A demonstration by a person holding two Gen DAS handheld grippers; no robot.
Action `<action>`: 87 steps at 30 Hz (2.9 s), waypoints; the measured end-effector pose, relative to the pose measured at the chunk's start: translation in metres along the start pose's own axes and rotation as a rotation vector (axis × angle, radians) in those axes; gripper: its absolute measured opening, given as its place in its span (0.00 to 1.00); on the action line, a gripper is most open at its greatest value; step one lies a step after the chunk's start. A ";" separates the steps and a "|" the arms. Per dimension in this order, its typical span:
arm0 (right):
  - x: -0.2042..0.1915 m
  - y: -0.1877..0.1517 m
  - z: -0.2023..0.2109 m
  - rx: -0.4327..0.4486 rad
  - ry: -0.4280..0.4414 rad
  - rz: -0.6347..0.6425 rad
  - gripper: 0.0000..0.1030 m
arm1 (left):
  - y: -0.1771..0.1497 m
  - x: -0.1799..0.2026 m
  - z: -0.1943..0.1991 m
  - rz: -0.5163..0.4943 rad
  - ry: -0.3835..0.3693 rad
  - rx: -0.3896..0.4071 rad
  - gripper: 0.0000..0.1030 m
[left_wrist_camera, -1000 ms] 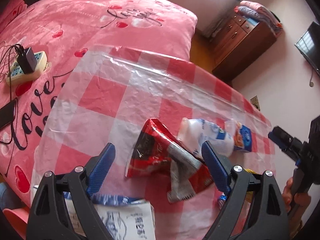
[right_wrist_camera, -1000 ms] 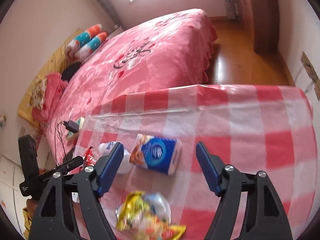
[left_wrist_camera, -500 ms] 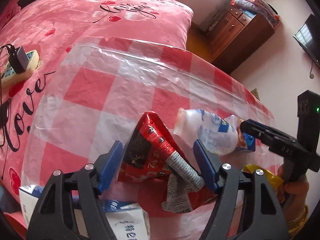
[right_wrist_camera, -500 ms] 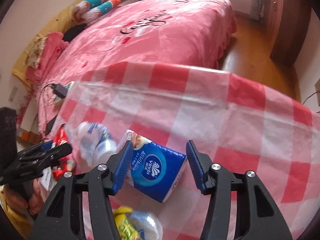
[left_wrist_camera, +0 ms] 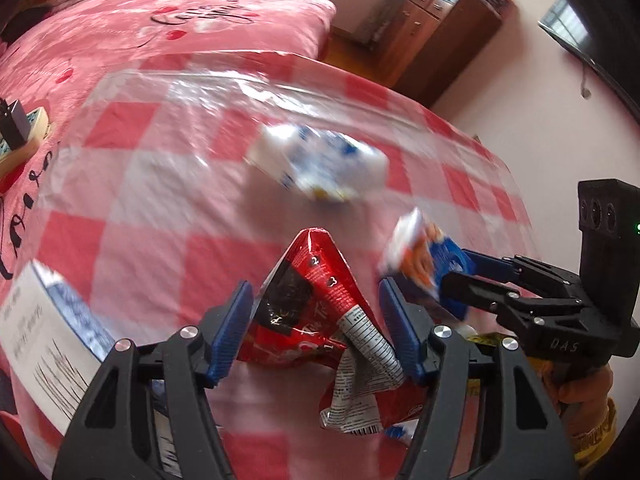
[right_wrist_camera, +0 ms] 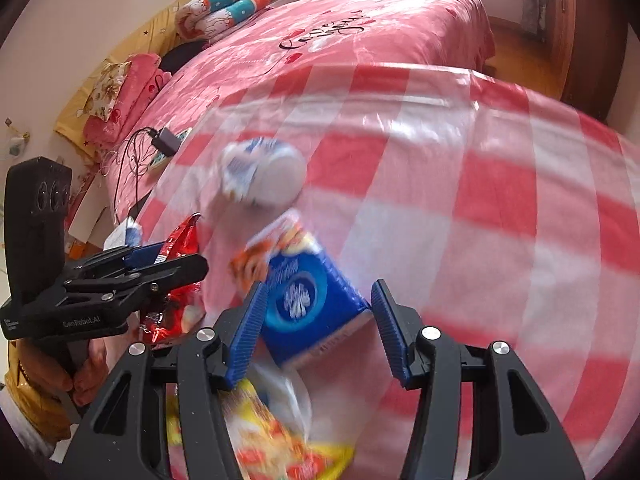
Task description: Collect trash
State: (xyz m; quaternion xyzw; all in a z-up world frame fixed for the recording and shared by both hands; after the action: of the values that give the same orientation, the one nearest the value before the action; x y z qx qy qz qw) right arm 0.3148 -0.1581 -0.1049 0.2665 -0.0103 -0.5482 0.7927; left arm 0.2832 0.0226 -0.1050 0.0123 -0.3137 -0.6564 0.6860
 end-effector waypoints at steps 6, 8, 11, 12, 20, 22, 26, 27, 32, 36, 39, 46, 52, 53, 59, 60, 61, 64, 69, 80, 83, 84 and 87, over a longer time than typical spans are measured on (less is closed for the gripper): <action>-0.006 -0.043 0.021 0.015 0.008 -0.012 0.53 | -0.035 0.021 0.010 -0.089 -0.023 -0.014 0.64; -0.009 -0.053 0.025 0.018 0.002 -0.012 0.53 | -0.045 0.026 0.013 -0.106 -0.036 -0.017 0.64; -0.012 -0.062 0.030 0.022 -0.014 -0.009 0.53 | -0.057 0.029 0.016 -0.115 -0.062 -0.025 0.65; -0.012 -0.063 0.032 0.029 -0.032 -0.012 0.53 | -0.060 0.030 0.017 -0.119 -0.063 -0.027 0.66; -0.005 -0.060 0.055 0.108 -0.112 -0.033 0.75 | -0.080 0.028 0.030 -0.113 -0.070 -0.004 0.77; -0.002 -0.064 0.059 0.123 -0.133 -0.069 0.80 | -0.083 0.028 0.031 -0.123 -0.072 0.005 0.78; 0.006 -0.080 0.067 0.160 -0.125 -0.164 0.80 | -0.090 0.028 0.035 -0.122 -0.061 0.013 0.84; 0.009 -0.086 0.071 0.173 -0.123 -0.200 0.80 | -0.091 0.029 0.035 -0.122 -0.059 0.013 0.84; 0.018 -0.097 0.086 0.230 -0.071 -0.323 0.80 | -0.100 0.026 0.042 -0.079 -0.070 0.000 0.84; 0.008 -0.084 0.096 0.258 -0.075 -0.287 0.80 | -0.103 0.028 0.043 -0.056 -0.064 0.002 0.84; -0.005 -0.064 0.094 0.255 -0.077 -0.240 0.80 | -0.104 0.031 0.042 -0.041 -0.053 0.016 0.82; -0.035 -0.003 0.062 0.192 -0.113 -0.091 0.80 | -0.104 0.031 0.042 -0.013 -0.063 0.055 0.58; -0.064 0.043 0.012 0.117 -0.209 0.110 0.80 | -0.104 0.025 0.042 0.015 -0.154 0.051 0.49; -0.065 0.047 0.006 0.111 -0.223 0.130 0.80 | -0.104 0.024 0.043 0.020 -0.165 0.053 0.46; -0.074 0.079 -0.035 0.070 -0.217 0.191 0.80 | -0.101 0.019 0.052 0.032 -0.219 0.063 0.35; -0.076 0.082 -0.039 0.066 -0.213 0.201 0.80 | -0.101 0.017 0.053 0.034 -0.225 0.062 0.34; -0.078 0.086 -0.045 0.056 -0.210 0.214 0.80 | -0.101 0.015 0.054 0.036 -0.233 0.061 0.34; -0.084 0.095 -0.061 0.024 -0.198 0.235 0.80 | -0.103 0.012 0.056 0.038 -0.241 0.062 0.34; -0.092 0.100 -0.088 -0.033 -0.228 0.306 0.81 | -0.104 0.009 0.059 0.039 -0.258 0.058 0.34; -0.098 0.087 -0.092 -0.017 -0.255 0.371 0.73 | -0.105 0.005 0.062 0.023 -0.264 0.059 0.34; -0.099 0.081 -0.088 -0.011 -0.258 0.374 0.73 | -0.107 0.005 0.063 0.019 -0.259 0.061 0.34; -0.099 0.079 -0.087 -0.009 -0.263 0.369 0.73 | -0.107 0.005 0.064 0.020 -0.257 0.061 0.34; -0.100 0.073 -0.080 0.006 -0.266 0.353 0.73 | -0.108 0.006 0.065 0.020 -0.251 0.065 0.34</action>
State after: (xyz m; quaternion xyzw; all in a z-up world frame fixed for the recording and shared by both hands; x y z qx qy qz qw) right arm 0.3626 -0.0187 -0.1144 0.1884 -0.1627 -0.4313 0.8672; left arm 0.1568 0.0281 -0.0967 -0.0506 -0.4183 -0.6354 0.6472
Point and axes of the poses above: each gripper's, at about its wrist camera, not at the fingertips, and z roughly against the way its jaws point, x to its right, y to its top, the point moved 3 cm from there along -z, roughly the way its jaws point, and after that the axes turned 5 degrees about -y, right-handed, at the moved point
